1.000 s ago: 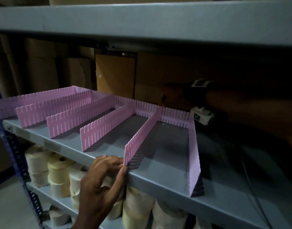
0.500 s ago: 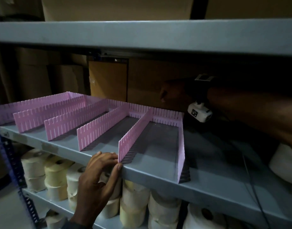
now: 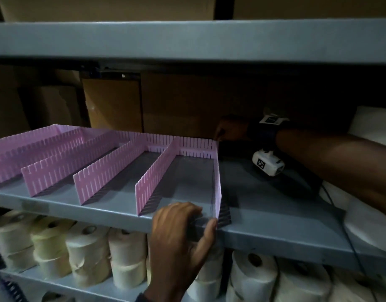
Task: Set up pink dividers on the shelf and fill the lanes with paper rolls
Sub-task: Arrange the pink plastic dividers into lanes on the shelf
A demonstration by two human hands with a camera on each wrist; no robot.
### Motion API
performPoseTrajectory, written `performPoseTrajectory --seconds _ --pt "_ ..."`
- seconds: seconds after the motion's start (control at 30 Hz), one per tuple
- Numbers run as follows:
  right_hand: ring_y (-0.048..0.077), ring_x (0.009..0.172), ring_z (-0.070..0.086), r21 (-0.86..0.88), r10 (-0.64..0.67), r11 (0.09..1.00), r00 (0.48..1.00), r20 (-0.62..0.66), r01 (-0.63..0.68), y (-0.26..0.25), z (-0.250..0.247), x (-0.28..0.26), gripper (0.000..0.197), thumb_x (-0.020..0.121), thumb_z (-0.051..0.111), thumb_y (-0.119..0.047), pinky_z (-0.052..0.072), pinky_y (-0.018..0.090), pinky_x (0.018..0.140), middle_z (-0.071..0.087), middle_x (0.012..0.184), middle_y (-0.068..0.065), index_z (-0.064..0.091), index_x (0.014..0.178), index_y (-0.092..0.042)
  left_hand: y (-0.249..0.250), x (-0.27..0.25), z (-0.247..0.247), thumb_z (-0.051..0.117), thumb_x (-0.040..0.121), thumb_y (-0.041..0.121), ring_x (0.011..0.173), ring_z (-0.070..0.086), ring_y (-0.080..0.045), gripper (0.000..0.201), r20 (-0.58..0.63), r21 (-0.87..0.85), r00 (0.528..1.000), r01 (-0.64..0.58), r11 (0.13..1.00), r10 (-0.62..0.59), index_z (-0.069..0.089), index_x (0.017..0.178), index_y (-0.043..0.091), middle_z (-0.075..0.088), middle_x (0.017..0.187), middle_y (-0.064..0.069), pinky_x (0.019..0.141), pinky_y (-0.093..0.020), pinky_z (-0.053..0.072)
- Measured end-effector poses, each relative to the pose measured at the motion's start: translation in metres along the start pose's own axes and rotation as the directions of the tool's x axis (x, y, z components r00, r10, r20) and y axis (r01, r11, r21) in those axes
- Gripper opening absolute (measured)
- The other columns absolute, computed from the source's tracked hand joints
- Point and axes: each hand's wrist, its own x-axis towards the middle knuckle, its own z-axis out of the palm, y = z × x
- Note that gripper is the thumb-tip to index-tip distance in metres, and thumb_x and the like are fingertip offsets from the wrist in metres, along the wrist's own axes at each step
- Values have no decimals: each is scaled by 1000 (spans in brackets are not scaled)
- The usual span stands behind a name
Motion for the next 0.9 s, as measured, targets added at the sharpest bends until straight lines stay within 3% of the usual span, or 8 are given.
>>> performPoseTrajectory --seconds 0.17,0.3,0.43,0.63,0.9 --pt "21 114 61 14 -8 1000 999 -53 9 2 7 1 25 98 55 -14 44 27 94 66 126 6 68 119 -11 -8 -8 2 65 94 36 90 66 -23 27 63 28 997 -35 999 33 72 93 10 69 96 2 87 -36 44" --pt "22 117 59 23 -11 1000 997 -76 13 6 9 2 26 98 52 -11 43 31 99 64 127 6 68 119 -11 -5 -7 4 63 95 51 94 64 -17 38 66 29 998 -20 999 18 73 94 14 69 96 5 88 -35 41" --pt "21 117 59 33 -18 999 995 -95 21 7 11 4 26 99 53 -13 42 28 96 64 128 6 68 120 -11 -8 -7 6 67 91 37 90 66 -21 22 68 22 998 -22 1000 21 72 91 15 68 94 7 87 -33 39" --pt "20 113 60 79 0 997 991 -130 11 13 16 8 24 98 55 -18 42 24 88 65 124 8 66 118 -10 -10 -10 9 69 92 34 94 67 -16 19 35 2 998 -58 998 58 72 84 17 71 95 9 89 -32 38" --pt "23 112 61 54 9 999 995 -100 -3 19 21 23 24 96 58 -17 46 30 94 65 122 11 66 116 -6 -17 -16 16 62 101 33 100 65 -11 11 -34 -36 989 -143 989 142 58 93 28 70 100 13 94 -33 34"
